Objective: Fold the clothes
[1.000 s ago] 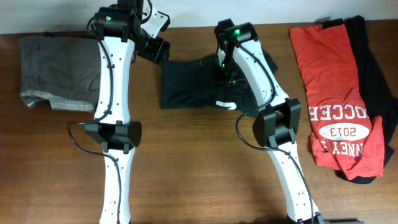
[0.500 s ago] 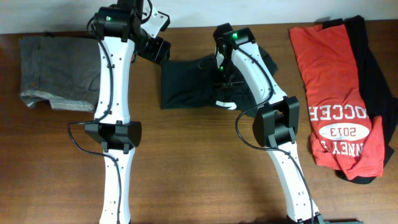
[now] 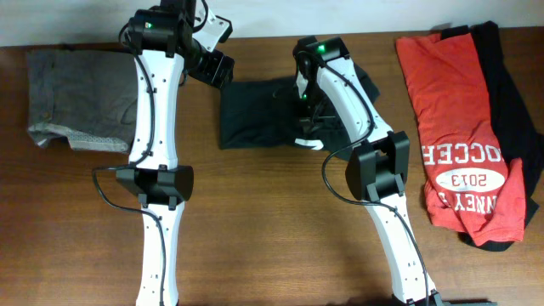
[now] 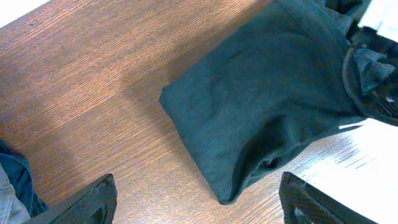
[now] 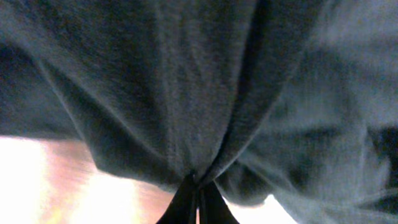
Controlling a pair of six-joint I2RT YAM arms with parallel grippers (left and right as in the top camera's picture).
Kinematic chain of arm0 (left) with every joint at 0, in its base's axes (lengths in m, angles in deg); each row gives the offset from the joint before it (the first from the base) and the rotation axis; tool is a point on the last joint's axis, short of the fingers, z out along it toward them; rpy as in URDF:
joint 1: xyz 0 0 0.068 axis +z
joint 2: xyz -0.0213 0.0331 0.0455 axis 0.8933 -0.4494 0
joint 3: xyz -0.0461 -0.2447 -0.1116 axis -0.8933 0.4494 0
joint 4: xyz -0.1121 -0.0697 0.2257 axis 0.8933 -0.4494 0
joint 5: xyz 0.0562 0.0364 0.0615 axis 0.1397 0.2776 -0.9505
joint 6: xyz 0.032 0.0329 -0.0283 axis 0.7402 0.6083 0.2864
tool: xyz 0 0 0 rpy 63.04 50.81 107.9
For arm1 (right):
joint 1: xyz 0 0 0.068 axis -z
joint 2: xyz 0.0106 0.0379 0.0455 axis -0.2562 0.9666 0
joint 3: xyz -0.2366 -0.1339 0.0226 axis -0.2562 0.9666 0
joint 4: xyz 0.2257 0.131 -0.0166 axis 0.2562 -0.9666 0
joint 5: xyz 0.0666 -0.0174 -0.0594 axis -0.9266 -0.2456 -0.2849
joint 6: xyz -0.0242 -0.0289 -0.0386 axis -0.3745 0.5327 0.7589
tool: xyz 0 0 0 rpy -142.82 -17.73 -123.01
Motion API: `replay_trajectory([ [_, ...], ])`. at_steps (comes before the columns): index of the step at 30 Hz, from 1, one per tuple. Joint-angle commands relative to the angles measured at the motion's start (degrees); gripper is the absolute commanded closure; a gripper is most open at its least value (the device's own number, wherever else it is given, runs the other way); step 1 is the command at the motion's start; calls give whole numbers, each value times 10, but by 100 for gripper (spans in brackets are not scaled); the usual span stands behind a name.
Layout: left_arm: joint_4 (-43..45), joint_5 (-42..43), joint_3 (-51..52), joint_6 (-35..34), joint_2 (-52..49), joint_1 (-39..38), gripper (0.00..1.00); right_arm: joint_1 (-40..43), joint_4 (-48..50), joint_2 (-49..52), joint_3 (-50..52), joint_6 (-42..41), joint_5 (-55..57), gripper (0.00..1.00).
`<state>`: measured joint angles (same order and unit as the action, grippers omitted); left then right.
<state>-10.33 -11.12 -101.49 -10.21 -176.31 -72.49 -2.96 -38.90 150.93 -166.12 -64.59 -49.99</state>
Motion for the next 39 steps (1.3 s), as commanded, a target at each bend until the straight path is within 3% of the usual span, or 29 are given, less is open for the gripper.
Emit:
replay_trajectory([
  [1,-2,-7,-4,-3,11,0,16,14,-26,-20,2,20,-6,96],
  [17,-9,-11,-4,-3,11,0,15,44,-26,-50,6,30,-5,96],
  [27,-9,-11,-4,-3,11,0,14,42,-25,-50,73,30,20,96],
  [28,-9,-11,-4,-3,11,0,14,43,-25,-50,76,30,24,94],
  [31,-9,-11,-4,-3,11,0,13,45,-21,-51,74,30,25,76],
  [32,-9,-12,-4,-3,11,0,8,47,-22,-52,68,30,23,73],
  [39,-9,-17,3,-3,11,0,6,51,-25,-85,3,52,-3,49],
])
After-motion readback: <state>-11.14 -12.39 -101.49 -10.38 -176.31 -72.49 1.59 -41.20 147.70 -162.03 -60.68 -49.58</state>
